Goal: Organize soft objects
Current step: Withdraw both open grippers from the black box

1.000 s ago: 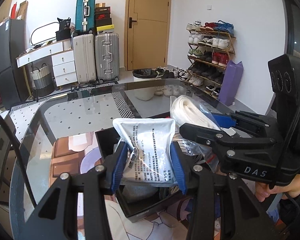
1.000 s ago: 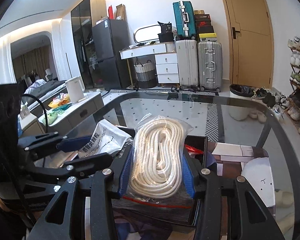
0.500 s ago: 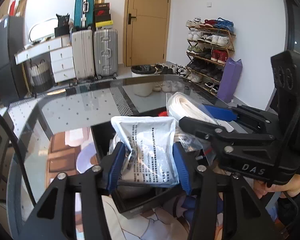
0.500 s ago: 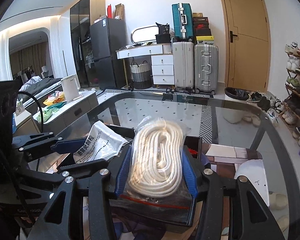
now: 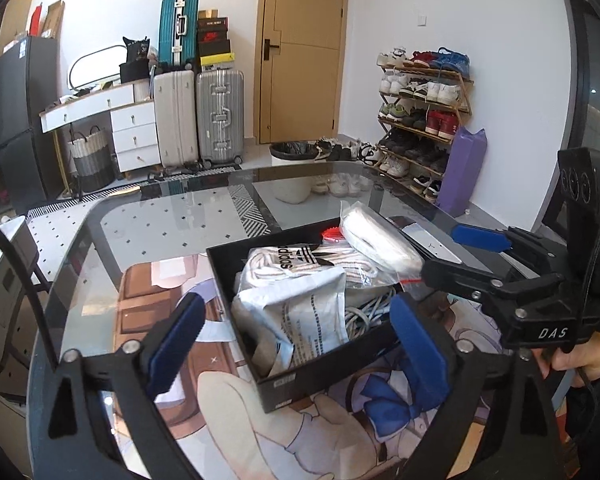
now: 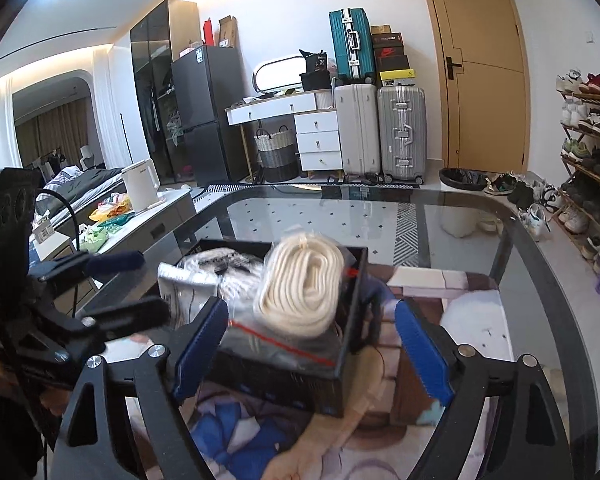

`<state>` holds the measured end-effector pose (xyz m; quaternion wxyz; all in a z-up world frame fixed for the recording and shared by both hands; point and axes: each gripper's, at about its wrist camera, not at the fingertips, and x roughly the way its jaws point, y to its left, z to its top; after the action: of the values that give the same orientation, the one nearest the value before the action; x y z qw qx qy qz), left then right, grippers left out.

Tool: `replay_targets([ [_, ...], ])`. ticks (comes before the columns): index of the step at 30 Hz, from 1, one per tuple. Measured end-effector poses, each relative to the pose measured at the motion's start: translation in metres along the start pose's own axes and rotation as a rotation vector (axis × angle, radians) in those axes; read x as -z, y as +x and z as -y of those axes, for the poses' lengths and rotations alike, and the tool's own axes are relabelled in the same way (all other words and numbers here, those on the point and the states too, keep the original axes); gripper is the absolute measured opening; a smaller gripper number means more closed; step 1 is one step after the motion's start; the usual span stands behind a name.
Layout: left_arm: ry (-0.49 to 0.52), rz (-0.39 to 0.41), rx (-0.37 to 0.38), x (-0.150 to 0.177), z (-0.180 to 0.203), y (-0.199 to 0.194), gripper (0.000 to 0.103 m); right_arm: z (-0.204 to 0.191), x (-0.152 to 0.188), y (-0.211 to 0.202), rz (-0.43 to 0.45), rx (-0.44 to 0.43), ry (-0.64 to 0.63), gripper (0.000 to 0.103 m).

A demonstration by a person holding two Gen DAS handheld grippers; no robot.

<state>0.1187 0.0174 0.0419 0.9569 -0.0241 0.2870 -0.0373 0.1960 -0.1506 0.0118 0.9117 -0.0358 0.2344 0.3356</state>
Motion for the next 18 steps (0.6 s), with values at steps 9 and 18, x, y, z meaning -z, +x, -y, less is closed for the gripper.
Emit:
replay_targets([
  [9, -0.023, 0.017, -0.070, 0.023, -0.001, -0.011, 0.103, 0.008, 0.015, -0.030, 0.032, -0.021, 0.038, 0.102],
  [18, -0.057, 0.048, -0.128, 0.035, -0.009, -0.013, 0.103, -0.003, 0.028, -0.044, 0.037, -0.061, 0.004, 0.102],
])
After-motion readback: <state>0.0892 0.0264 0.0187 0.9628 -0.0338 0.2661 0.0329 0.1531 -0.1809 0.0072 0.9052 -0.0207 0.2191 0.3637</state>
